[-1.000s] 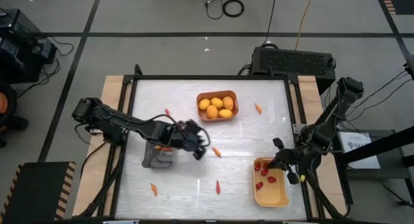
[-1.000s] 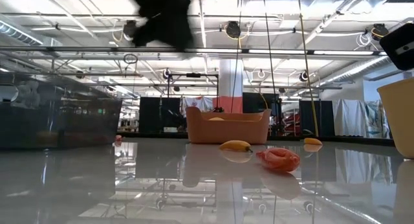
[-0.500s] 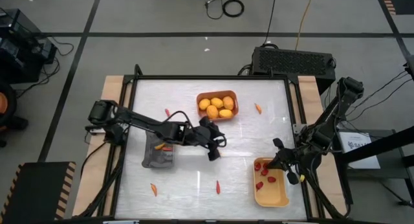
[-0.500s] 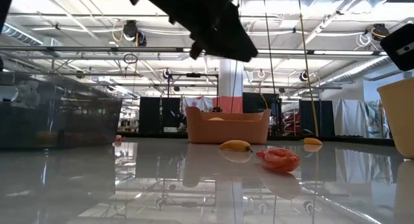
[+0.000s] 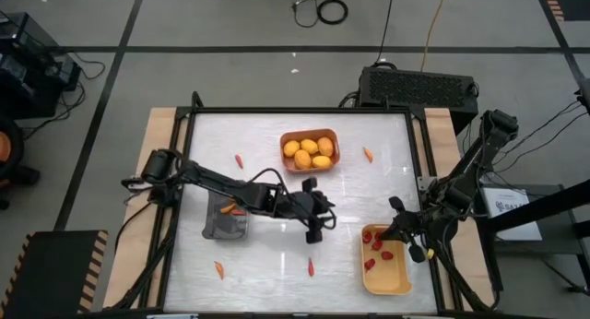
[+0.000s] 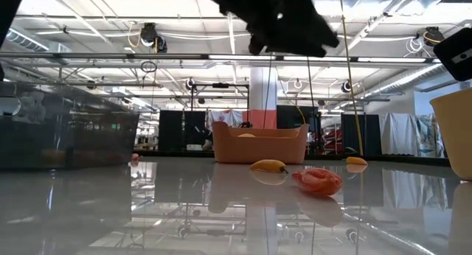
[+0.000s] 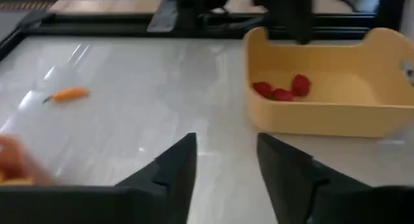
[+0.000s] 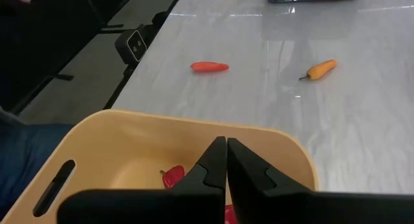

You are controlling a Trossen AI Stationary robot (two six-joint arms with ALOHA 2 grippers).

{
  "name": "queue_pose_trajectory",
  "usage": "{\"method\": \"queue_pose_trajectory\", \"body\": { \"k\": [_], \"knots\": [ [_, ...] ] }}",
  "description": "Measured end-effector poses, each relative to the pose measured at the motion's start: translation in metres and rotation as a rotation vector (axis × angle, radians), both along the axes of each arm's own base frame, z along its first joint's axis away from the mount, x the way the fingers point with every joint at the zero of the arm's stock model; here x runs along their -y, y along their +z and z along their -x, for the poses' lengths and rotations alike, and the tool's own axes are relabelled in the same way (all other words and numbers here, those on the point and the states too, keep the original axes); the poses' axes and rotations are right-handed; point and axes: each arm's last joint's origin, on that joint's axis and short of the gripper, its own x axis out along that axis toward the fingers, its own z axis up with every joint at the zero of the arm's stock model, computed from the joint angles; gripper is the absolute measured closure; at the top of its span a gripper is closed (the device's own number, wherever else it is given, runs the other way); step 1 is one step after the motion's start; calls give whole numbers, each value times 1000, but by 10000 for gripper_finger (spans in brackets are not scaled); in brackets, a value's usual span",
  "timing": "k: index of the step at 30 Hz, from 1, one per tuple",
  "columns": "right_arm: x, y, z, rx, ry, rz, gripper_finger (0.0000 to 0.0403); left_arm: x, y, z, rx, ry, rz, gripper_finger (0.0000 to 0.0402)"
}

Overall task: Sort produce into baskets
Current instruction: Put the orange chili pepper into the black bin

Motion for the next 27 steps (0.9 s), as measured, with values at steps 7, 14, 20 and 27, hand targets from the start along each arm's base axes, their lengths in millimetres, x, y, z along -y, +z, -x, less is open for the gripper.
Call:
{"method": "queue_pose_trajectory", "body": {
  "k": [7,14,20,27],
  "knots": [
    [0,0,0,-2,-4,-6,399,7,-9,2,-82,-19,-25,151],
    [0,0,0,-11,-12,-25,399,44,-18,1,-28,-242,20,108],
    [0,1,0,-6,-28,-51,399,85,-44,9,-83,-358,-8,107],
    [-3,6,-2,21,-47,-123,399,108,-76,16,-161,-466,-130,107]
  ]
}}
